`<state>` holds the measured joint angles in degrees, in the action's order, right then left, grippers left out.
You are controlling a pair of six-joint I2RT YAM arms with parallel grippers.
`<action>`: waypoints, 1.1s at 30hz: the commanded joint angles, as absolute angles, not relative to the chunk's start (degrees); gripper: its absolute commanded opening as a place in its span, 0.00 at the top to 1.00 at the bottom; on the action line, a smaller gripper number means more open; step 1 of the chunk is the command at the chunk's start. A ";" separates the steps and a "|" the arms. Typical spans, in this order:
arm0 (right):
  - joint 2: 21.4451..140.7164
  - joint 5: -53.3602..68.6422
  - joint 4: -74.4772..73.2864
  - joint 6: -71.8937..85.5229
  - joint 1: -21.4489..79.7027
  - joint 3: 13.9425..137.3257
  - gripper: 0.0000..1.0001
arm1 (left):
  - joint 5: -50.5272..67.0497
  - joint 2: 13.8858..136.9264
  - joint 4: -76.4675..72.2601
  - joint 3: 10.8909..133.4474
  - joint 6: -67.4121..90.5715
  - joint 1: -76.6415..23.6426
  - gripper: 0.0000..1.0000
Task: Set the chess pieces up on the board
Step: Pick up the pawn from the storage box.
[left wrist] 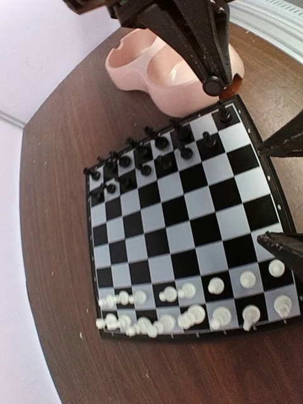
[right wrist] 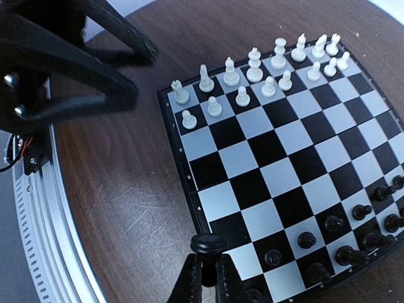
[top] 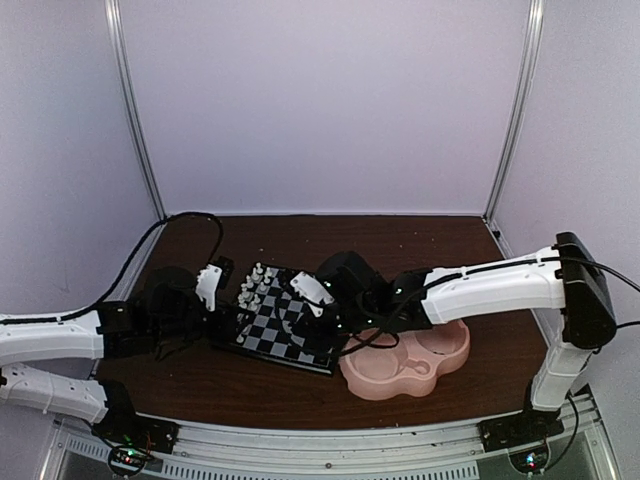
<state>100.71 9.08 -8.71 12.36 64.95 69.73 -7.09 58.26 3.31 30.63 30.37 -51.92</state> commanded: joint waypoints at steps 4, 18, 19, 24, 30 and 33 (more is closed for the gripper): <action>113.52 9.23 -27.09 16.87 65.39 87.01 0.95 | -15.01 45.57 10.50 25.55 33.36 -48.69 0.56; 128.23 3.11 -41.35 15.70 65.46 105.41 0.93 | -13.15 43.93 12.78 23.73 33.31 -48.68 0.55; 128.69 2.92 -41.76 15.51 65.40 106.10 0.93 | -13.10 43.87 12.95 23.73 33.28 -48.69 0.55; 130.68 2.42 -43.43 14.95 65.38 108.91 0.93 | -13.02 43.62 13.49 23.60 33.39 -48.69 0.55; 131.11 2.10 -43.34 14.66 65.35 109.52 0.84 | -12.93 43.49 13.52 23.56 33.31 -48.69 0.55; 131.11 1.89 -43.19 14.59 65.34 109.58 0.82 | -12.92 43.42 13.47 23.58 33.31 -48.69 0.55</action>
